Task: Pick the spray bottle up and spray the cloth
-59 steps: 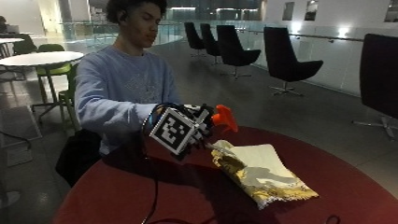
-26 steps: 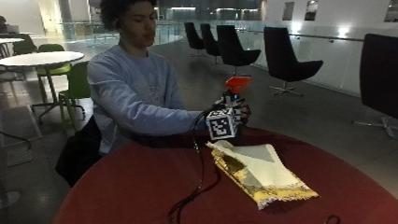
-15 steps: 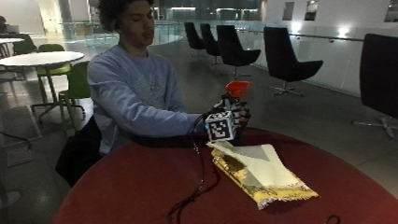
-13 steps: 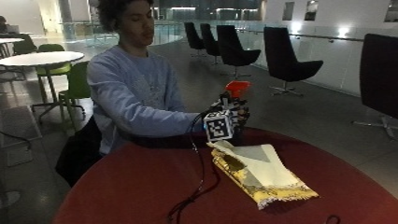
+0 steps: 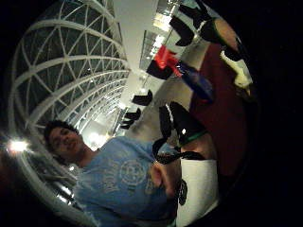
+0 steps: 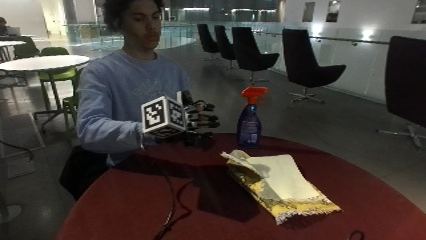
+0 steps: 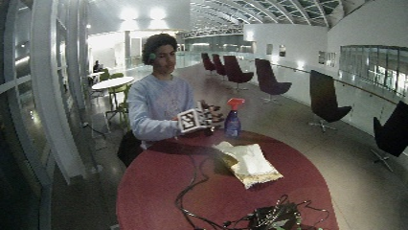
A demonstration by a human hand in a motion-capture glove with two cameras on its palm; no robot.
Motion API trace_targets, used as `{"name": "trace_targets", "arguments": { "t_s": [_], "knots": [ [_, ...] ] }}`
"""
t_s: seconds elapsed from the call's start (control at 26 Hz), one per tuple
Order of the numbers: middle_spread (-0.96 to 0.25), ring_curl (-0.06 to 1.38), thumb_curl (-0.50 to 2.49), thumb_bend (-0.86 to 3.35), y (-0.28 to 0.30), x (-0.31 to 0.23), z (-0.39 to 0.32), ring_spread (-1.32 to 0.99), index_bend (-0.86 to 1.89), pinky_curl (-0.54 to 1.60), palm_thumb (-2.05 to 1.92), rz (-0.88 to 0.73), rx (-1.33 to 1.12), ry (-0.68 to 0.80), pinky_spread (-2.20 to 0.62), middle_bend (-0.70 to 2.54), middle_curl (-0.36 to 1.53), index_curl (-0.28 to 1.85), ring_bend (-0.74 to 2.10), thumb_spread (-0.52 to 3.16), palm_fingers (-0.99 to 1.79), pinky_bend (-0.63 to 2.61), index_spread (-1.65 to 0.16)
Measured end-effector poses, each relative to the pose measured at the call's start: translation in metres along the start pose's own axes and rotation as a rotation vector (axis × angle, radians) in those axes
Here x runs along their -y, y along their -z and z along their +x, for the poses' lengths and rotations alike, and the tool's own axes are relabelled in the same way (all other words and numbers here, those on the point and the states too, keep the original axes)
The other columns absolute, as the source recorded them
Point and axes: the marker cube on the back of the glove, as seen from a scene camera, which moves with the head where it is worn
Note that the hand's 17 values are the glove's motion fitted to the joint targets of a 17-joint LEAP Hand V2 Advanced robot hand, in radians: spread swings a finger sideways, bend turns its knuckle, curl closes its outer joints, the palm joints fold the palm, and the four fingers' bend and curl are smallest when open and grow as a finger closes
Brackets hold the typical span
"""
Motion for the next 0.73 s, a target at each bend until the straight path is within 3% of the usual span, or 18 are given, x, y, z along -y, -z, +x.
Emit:
{"name": "trace_targets", "arguments": {
  "t_s": [0.23, 0.73],
  "knots": [
    [-0.07, 0.35, 0.42, -0.02, 0.09, -0.065, 0.065, -0.03, 0.16, 0.28, 0.73, 0.046, -0.545, -0.056, 0.22, 0.35, 0.47, 0.32, 0.27, 1.07, 0.79, 0.17, -0.33],
    [-0.06, 0.35, 0.42, -0.02, 0.123, -0.097, 0.108, -0.03, 0.15, 0.27, 0.75, 0.044, -0.639, -0.136, 0.23, 0.35, 0.46, 0.33, 0.25, 1.07, 0.8, 0.16, -0.33]
  ]
}}
